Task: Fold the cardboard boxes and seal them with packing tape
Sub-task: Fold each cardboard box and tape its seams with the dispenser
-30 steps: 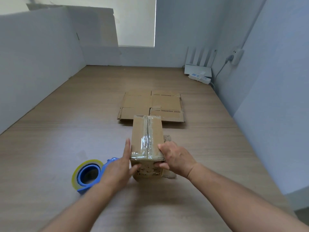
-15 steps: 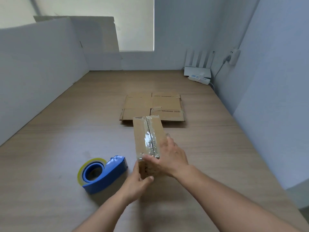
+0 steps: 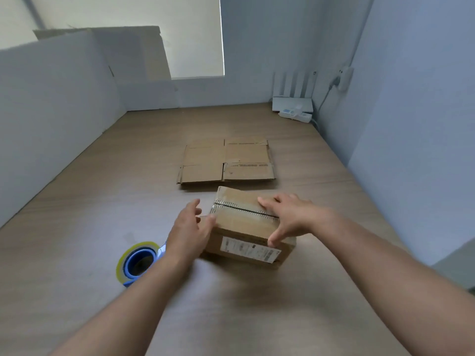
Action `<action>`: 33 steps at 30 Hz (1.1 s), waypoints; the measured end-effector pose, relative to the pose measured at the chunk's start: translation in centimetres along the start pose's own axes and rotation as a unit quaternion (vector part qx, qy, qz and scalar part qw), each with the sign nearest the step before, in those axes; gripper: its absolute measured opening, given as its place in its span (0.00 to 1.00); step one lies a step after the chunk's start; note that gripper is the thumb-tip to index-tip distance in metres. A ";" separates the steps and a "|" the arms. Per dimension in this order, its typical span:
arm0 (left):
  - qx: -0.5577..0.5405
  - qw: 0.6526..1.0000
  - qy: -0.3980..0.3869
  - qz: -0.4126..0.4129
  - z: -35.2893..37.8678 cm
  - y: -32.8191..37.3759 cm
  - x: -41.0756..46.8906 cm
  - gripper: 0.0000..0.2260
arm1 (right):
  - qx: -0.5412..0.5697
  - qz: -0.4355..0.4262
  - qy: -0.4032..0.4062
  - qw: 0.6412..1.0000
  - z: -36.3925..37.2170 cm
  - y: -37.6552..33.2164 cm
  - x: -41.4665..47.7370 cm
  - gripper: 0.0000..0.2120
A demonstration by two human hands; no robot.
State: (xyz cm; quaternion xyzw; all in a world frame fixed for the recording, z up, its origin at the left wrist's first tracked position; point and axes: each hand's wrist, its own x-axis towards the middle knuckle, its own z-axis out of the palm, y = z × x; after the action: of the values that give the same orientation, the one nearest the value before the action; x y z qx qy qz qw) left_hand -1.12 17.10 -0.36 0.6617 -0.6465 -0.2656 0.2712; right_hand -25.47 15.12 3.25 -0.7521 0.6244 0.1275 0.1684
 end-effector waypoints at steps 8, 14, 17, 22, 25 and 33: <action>0.041 0.987 -0.158 -0.006 3.7 3.1 3.1 0.41 | -0.079 -0.043 0.000 0.996 0.2 2.4 -0.5 0.44; 0.019 0.975 -0.212 -0.067 5.4 4.1 3.2 0.40 | -0.068 0.049 0.110 0.990 1.8 4.0 -0.2 0.34; 0.114 0.974 -0.175 -0.092 5.9 5.2 2.6 0.35 | -0.010 0.145 0.181 0.973 2.7 2.9 0.2 0.30; 0.175 0.971 -0.111 -0.115 7.0 4.8 0.5 0.40 | 0.235 0.135 0.197 0.942 4.2 -0.3 1.3 0.17; 0.098 0.985 -0.109 -0.094 6.8 3.6 0.2 0.35 | 0.247 0.083 0.179 0.949 4.9 -1.5 2.0 0.25; -0.078 0.988 -0.126 -0.043 5.1 1.4 0.7 0.29 | 0.259 -0.014 0.122 0.958 4.6 -1.7 4.4 0.23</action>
State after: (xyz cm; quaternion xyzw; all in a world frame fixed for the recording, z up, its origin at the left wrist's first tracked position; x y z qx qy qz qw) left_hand -5.63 16.32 -2.99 0.6273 -0.6236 -0.4078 0.2265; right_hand -22.94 13.32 -2.51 -0.7011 0.6413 -0.1335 0.2817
